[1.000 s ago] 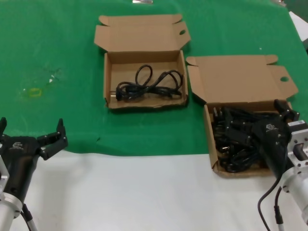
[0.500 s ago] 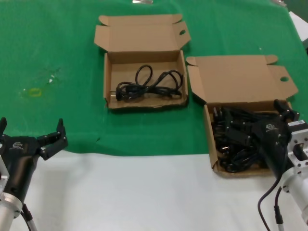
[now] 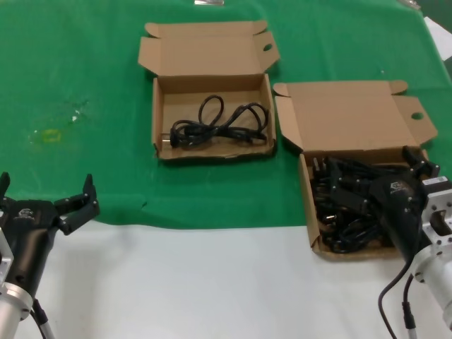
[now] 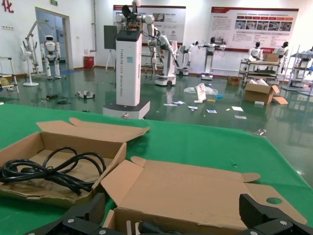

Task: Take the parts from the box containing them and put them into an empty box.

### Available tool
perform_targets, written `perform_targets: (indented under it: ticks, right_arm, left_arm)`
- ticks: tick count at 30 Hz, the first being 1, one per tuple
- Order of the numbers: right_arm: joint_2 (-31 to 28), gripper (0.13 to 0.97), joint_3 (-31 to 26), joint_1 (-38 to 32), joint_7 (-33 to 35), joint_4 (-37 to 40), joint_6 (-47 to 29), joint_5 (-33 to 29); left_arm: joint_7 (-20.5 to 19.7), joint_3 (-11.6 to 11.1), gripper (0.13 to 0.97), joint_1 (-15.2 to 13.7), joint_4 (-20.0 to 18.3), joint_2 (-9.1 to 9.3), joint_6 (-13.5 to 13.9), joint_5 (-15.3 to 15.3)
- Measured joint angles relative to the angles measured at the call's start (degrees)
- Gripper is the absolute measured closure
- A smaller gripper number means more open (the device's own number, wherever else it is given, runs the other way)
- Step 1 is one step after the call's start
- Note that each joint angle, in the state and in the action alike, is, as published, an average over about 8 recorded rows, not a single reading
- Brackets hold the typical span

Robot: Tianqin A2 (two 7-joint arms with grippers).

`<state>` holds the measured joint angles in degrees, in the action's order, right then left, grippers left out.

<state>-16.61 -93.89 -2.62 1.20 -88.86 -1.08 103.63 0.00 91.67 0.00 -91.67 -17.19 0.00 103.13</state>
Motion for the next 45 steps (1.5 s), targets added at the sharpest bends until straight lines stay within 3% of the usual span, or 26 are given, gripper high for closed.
perform_targets:
  ticks: [45]
  right_arm:
    - [0.0,0.129,0.0,0.0,0.0,0.0,0.0,0.0]
  left_arm:
    - [0.0,0.0,0.132,0.0,0.0,0.0,0.0,0.0]
